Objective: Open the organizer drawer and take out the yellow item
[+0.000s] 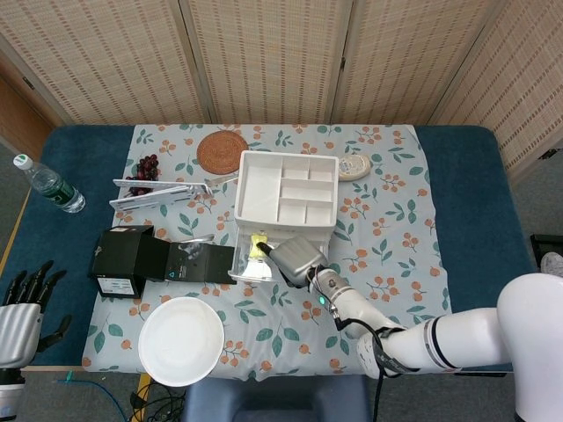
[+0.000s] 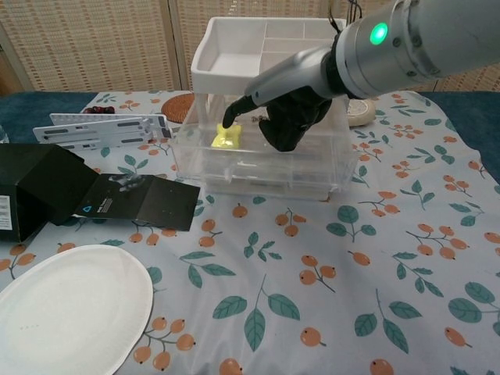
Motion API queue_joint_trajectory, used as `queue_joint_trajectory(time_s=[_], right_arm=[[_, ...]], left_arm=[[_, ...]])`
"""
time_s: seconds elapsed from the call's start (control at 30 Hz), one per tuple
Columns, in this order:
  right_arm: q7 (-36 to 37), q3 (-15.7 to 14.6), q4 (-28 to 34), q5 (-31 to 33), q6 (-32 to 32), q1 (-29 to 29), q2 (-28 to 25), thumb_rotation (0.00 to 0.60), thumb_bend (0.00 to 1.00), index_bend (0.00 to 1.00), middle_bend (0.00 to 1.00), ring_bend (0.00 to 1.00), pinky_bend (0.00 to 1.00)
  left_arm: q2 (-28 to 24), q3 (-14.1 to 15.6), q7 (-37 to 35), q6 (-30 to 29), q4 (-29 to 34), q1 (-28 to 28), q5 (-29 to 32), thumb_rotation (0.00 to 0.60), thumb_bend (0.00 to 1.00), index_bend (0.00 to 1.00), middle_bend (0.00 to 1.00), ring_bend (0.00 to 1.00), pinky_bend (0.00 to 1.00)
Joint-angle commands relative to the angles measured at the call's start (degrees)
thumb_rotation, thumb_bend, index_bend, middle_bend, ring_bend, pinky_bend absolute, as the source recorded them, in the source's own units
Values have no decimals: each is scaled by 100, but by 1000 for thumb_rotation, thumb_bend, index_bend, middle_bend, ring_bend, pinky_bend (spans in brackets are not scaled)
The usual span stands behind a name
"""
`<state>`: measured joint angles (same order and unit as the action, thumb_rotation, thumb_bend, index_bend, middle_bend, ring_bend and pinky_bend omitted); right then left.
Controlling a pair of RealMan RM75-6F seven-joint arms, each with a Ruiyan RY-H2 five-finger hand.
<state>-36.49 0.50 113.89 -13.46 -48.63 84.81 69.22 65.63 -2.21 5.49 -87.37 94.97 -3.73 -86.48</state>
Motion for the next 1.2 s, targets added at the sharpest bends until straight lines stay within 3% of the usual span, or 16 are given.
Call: queue_joint_trajectory(time_s=[0.03,0.17,0.3,0.57,1.07,1.13,1.2], right_arm=[[156,59,69,-198,-34,-128,-104,600,1000,44,990,1000,1000],[202,94,-112,-297,-9,-157,-19,600,999,44,990,1000,1000],[118,65,-433,-155,45,-78,232,600,903,44,990,1000,1000],[-94,37,-787,172,91,127,539,600,898,44,990,1000,1000],[-10,-62,-63,-84,-12,-44,-7,600,896,44,985,1000,1000],[96,-1,4,-325,-105,-152,-71,600,846,44,980,1000,1000],[225,69,39,-663,-252,-305,-88,600,653,46,978,1000,1000]], left_arm=[[1,-2,8,5,2,-4,0,600,316,153,72,119,63],[3,-2,21,14,14,-9,-1,600,316,153,73,119,63],[0,3,25,18,11,1,18,600,316,153,72,119,63],[-13,12,4,-13,-6,36,33,600,316,153,72,119,63],[14,9,11,-12,3,20,-15,600,315,153,72,119,63],[19,8,22,-3,9,10,-23,600,316,153,72,119,63],[19,9,27,-13,19,11,-36,600,316,153,72,119,63]])
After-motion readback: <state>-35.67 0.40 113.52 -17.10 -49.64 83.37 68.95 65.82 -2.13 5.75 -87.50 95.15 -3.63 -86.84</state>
